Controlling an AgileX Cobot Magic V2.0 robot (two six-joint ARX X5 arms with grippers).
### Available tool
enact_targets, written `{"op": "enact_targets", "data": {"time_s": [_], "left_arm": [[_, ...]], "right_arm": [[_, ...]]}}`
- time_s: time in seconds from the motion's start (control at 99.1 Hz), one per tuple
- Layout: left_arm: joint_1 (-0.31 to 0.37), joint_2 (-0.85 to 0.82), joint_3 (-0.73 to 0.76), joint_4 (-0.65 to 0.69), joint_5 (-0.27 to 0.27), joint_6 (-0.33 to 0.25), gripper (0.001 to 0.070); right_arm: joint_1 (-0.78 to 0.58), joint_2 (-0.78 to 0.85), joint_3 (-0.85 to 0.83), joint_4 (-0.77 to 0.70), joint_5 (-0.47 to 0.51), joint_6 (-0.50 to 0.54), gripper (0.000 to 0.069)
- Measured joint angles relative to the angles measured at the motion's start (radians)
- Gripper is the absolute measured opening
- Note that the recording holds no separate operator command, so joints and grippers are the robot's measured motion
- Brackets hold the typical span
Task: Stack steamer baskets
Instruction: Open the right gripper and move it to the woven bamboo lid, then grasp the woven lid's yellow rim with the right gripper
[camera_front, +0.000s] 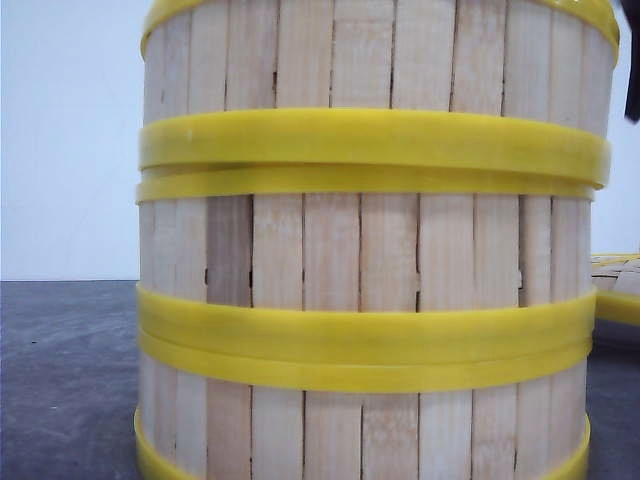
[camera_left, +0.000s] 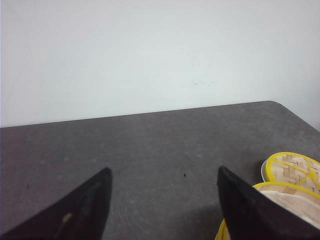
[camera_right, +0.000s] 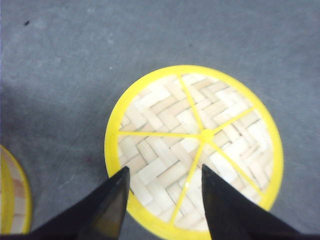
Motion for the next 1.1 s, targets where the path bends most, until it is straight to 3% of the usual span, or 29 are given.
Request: {"op": "enact_targets", "data": {"time_s": [0.313,0.454,1.1], "left_arm": [[0.000,0.000,0.000,-0.042,0.000,-0.003,0.0399],[0.000,0.000,0.000,-0.052,0.000,-0.004,0.0399],[0.000,0.000,0.000,-0.053,0.000,-0.004,0.0399]], "right_arm": [[-0.128,0.152,-0.036,0.092,-0.003,0.026,0.0275],[-0.174,0.222,-0.036,0.127,-0.063,0.027,0.0275],[-0.185,0.446,-0.030,0.281,-0.085,0.035,0.0254]]}}
